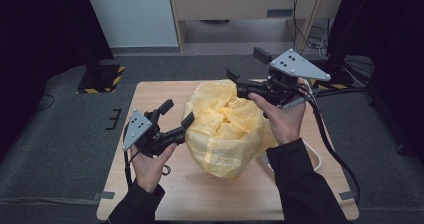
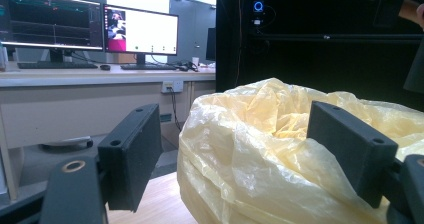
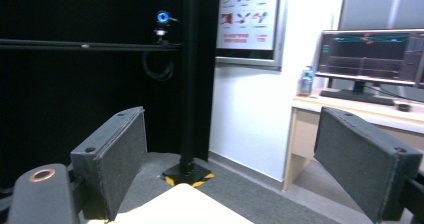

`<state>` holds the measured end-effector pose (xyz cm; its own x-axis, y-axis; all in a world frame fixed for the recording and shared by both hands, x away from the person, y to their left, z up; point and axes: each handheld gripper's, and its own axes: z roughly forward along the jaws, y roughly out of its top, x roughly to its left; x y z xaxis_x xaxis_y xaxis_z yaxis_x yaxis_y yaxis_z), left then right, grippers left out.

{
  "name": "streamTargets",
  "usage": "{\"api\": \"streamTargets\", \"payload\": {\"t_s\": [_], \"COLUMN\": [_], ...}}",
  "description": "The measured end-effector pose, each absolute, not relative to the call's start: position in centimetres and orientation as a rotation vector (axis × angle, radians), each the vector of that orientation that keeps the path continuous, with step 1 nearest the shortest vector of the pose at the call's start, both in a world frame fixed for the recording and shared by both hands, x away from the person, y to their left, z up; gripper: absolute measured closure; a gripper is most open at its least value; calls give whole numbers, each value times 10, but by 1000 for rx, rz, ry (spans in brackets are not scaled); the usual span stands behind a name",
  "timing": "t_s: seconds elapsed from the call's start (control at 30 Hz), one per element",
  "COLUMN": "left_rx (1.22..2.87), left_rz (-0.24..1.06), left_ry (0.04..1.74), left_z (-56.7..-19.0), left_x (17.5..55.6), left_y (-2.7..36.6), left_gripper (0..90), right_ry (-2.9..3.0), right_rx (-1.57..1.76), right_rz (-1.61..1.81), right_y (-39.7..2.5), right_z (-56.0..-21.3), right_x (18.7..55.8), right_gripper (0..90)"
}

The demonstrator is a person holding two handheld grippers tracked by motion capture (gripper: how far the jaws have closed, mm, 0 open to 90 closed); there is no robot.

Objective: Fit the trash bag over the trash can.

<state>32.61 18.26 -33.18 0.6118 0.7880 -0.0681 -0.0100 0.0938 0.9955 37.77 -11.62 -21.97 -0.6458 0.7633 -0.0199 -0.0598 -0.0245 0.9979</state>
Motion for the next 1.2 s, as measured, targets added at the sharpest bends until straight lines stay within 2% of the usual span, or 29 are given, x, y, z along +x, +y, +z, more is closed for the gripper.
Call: {"api": "streamTargets", "payload": {"t_s": [0.5, 0.93, 1.2], "left_rx": [1357, 1315, 1355], "left_rz": [682, 688, 706], "left_ry": [731, 765, 846], "left_z": [-325, -319, -336], "left_x": [321, 311, 313], "left_y": [186, 213, 236], "left_gripper": [231, 231, 229], "right_ry": [1555, 1511, 1505], "right_rx": [887, 1010, 1065], "right_rz": [1676, 1620, 1588], "right_y": [-169, -212, -229], "right_z": [-258, -298, -322], "right_x": [382, 378, 375], "right_gripper": [137, 158, 158]}}
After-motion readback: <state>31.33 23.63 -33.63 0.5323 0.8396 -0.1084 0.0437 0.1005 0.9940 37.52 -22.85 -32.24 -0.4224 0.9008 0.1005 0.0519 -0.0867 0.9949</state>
